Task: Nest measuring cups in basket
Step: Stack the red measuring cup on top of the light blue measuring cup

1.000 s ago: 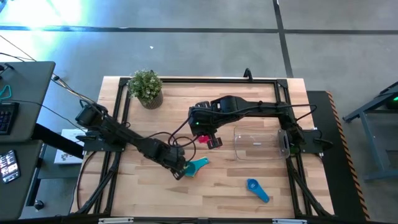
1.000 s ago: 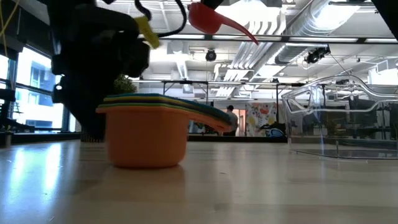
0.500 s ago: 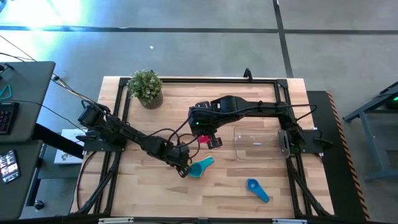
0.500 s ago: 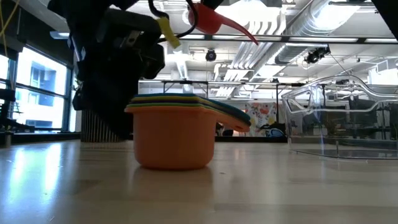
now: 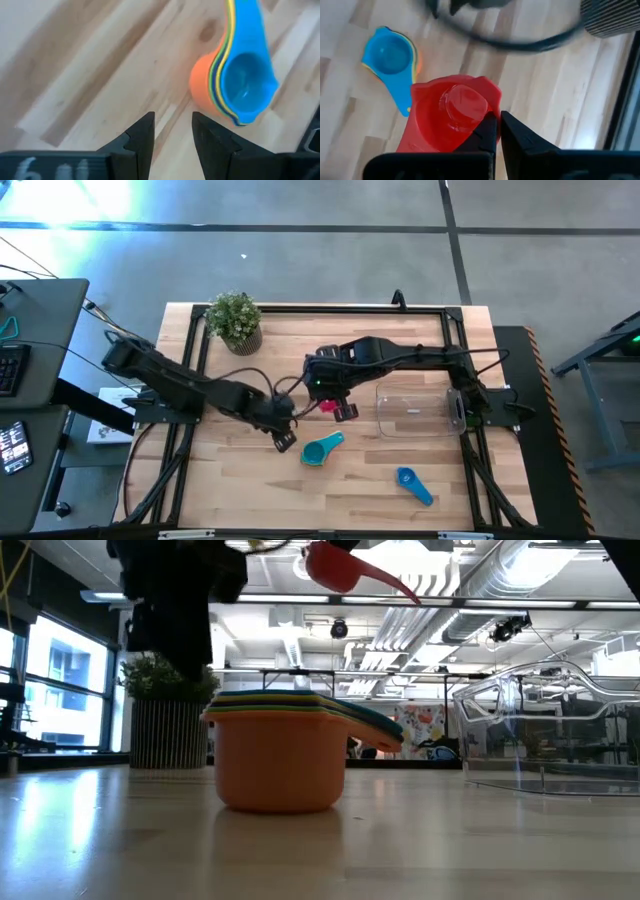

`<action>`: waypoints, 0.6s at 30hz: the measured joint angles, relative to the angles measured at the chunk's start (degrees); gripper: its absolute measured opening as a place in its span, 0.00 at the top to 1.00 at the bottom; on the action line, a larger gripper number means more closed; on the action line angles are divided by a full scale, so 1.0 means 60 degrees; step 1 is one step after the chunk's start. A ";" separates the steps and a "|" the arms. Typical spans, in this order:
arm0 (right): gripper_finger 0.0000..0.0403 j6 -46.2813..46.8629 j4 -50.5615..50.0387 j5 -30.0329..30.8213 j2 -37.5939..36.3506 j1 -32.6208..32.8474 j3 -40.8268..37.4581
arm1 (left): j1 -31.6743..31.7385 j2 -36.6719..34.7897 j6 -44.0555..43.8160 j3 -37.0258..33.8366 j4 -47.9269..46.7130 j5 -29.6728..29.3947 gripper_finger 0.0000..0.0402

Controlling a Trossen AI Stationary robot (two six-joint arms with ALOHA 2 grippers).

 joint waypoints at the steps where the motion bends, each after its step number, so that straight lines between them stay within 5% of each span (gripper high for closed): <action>1: 1.00 0.0090 0.0004 -0.0070 0.0000 0.0041 0.0000 | 0.0000 -0.0224 -0.0002 0.0003 -0.0061 -0.0100 0.70; 8: 1.00 -0.0205 0.0156 -0.0514 0.0000 0.0289 0.0000 | -0.0004 -0.1859 -0.0347 -0.0001 -0.0403 -0.0443 0.70; 18: 1.00 -0.2839 0.1450 -0.1838 0.0043 0.0431 -0.0325 | -0.0007 -0.4088 -0.1310 -0.0005 -0.0392 -0.0279 0.70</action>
